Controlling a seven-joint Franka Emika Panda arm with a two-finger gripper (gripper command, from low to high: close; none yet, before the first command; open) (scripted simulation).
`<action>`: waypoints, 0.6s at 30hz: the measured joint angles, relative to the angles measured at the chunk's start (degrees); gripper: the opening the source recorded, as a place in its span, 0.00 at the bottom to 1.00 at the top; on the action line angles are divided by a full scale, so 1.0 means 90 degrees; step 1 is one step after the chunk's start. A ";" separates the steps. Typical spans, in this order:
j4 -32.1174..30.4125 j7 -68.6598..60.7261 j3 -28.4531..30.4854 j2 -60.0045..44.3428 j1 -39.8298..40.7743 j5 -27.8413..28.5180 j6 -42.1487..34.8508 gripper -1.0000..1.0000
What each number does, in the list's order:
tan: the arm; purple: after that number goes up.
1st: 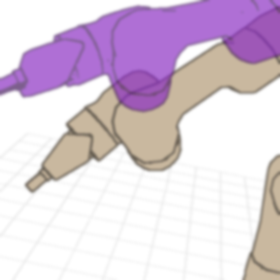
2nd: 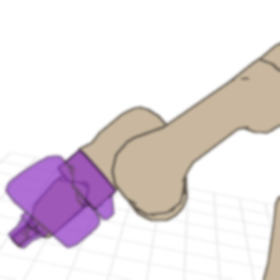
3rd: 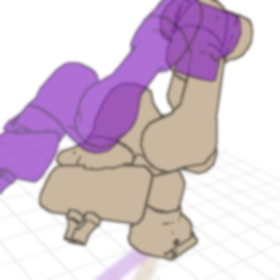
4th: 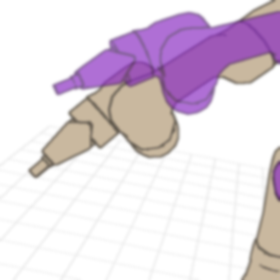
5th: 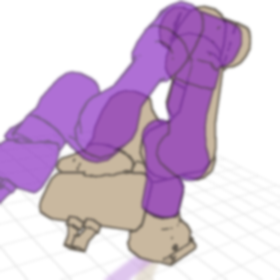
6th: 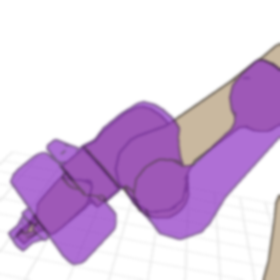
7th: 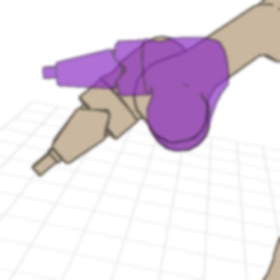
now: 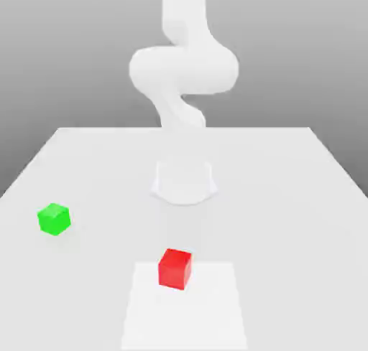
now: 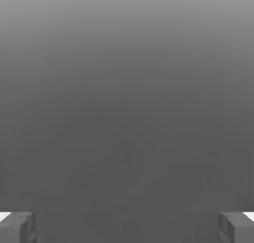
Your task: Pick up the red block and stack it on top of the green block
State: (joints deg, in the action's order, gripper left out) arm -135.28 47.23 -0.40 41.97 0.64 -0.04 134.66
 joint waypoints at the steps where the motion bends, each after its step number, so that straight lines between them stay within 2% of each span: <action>1: -0.0185 0.0075 -0.0021 -0.0213 0.0034 -0.0003 0.0155 0.50; 13: -0.2367 0.0996 -0.0204 -0.2776 0.0378 -0.0016 0.1996 0.50; 18: -0.3235 0.1396 -0.0208 -0.4241 0.0465 -0.0025 0.3047 0.50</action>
State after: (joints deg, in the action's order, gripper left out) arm -164.39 59.80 -2.27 3.80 4.82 -0.27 162.08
